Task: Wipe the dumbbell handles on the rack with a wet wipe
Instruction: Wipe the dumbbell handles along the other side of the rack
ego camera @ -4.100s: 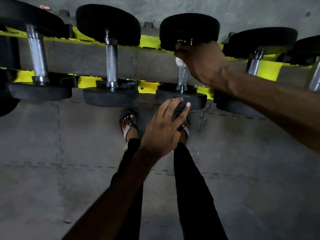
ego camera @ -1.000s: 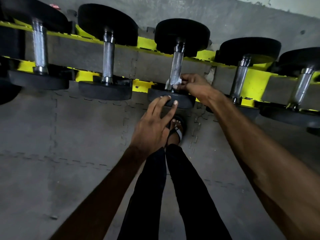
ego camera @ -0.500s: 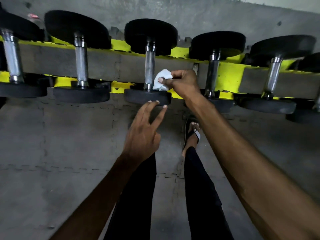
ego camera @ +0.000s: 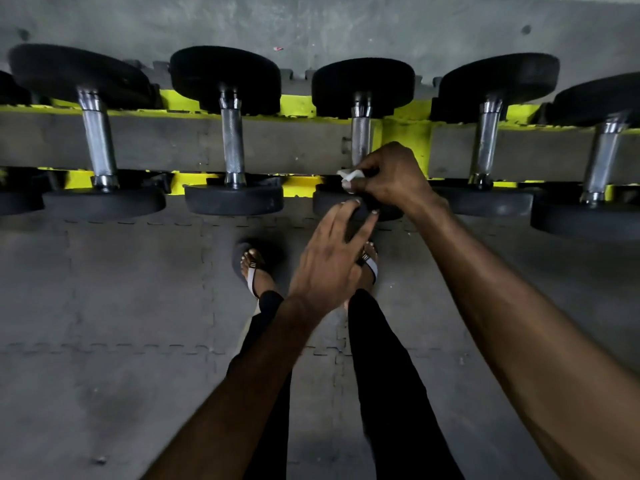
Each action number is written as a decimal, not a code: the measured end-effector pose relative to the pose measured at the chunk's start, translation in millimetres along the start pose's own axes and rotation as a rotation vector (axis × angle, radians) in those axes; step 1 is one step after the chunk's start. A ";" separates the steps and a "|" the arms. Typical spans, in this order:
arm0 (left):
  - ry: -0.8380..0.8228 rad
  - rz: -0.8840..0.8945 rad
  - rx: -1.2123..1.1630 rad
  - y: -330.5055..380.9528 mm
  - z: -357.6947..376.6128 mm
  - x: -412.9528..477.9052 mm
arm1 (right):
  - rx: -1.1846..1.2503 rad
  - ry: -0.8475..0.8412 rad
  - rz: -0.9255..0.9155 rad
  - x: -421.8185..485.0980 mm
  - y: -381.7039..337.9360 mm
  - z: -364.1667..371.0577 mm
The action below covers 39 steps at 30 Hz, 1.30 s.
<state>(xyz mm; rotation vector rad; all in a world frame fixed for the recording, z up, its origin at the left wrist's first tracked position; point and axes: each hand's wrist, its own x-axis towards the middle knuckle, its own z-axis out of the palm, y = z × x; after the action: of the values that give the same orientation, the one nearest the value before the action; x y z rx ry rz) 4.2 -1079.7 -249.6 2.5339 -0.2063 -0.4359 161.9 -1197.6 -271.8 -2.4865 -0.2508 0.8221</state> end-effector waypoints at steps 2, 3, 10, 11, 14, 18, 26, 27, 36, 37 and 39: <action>0.004 0.012 0.017 -1.1 -0.7 -0.1 | -0.035 -0.063 0.023 5.7 1.4 -3.5; 0.006 0.014 0.025 -1.3 -1.5 0.2 | -0.031 -0.083 0.031 6.8 2.8 -4.2; -0.001 0.002 0.020 -4.8 1.8 1.0 | 0.122 0.198 0.097 -4.8 7.9 8.2; 0.005 0.003 0.014 -5.3 2.4 1.0 | 0.138 0.221 0.131 -3.8 8.1 11.5; 0.030 0.025 0.004 -8.5 4.1 2.5 | 0.139 0.271 0.211 -2.7 5.6 19.8; 0.040 0.046 0.042 -13.6 5.1 3.3 | 0.331 0.397 0.320 -4.2 0.2 24.7; 0.034 0.069 0.075 -15.0 5.4 5.3 | 0.375 0.652 0.515 59.5 -21.9 3.4; 0.037 0.069 0.075 -14.6 4.4 5.5 | 0.355 0.643 0.547 63.9 -22.5 3.0; 0.045 0.059 0.024 -12.6 1.2 6.9 | 0.517 0.741 0.652 51.8 -22.0 22.2; 0.045 0.055 0.020 -12.7 1.4 7.0 | 0.503 0.741 0.652 53.1 -21.1 22.1; 0.046 0.053 0.021 -13.1 2.4 6.7 | 0.478 0.683 0.645 59.8 -16.4 18.3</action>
<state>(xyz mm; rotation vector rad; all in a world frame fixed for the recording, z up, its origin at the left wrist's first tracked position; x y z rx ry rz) 10.4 -1071.5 -260.4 2.5501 -0.2614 -0.3554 198.6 -1156.9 -306.1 -2.2119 0.9082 0.1603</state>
